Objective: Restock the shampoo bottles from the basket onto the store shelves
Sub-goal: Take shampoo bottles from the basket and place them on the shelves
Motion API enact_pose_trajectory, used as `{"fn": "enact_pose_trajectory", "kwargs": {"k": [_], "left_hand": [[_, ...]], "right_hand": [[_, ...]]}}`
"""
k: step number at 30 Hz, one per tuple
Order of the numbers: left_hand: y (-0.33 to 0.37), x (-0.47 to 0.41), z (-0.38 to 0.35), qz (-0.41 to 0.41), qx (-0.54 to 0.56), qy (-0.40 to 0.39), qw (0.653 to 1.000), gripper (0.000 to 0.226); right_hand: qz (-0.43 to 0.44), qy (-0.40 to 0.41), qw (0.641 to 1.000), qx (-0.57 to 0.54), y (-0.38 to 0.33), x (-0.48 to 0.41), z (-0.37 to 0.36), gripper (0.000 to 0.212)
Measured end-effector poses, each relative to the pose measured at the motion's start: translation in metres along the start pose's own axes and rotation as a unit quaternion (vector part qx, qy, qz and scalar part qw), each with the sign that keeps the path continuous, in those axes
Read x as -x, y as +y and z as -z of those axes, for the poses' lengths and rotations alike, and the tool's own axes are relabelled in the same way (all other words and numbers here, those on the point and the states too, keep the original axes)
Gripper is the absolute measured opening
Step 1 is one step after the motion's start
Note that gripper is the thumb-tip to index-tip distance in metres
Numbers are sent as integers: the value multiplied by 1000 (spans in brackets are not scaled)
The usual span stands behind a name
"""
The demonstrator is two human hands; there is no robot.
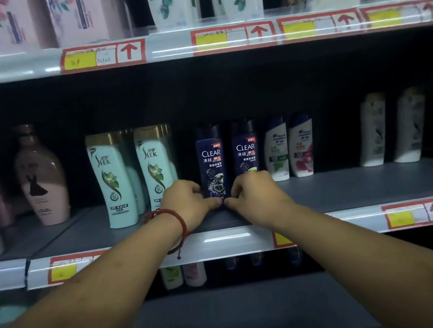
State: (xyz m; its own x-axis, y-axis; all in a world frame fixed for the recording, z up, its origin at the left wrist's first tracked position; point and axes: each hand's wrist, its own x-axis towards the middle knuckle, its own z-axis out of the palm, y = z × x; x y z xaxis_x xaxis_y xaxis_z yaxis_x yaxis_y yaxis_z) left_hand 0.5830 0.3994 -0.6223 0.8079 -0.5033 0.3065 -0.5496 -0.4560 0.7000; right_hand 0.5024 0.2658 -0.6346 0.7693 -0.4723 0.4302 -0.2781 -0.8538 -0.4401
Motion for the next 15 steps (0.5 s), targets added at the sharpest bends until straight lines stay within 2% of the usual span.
{"fn": "enact_pose_trajectory", "kwargs": {"k": [2, 3, 4, 6, 11, 15], "left_hand": [[6, 11, 7, 4, -38, 11, 999, 39], [8, 17, 11, -2, -59, 19, 998, 34], [10, 22, 13, -16, -90, 24, 996, 26], [16, 34, 14, -72, -157, 29, 985, 36], [55, 79, -6, -184, -212, -8, 960, 46], [101, 109, -40, -204, -221, -67, 951, 55]], "right_hand": [[4, 7, 1000, 7, 4, 10, 12, 19], [0, 13, 1000, 17, 6, 16, 20, 17], [-5, 16, 999, 29, 9, 23, 27, 16], [-9, 25, 999, 41, 17, 39, 44, 17], [-11, 24, 998, 63, 51, 85, 92, 41], [-38, 7, 996, 85, 91, 133, 137, 51]]}}
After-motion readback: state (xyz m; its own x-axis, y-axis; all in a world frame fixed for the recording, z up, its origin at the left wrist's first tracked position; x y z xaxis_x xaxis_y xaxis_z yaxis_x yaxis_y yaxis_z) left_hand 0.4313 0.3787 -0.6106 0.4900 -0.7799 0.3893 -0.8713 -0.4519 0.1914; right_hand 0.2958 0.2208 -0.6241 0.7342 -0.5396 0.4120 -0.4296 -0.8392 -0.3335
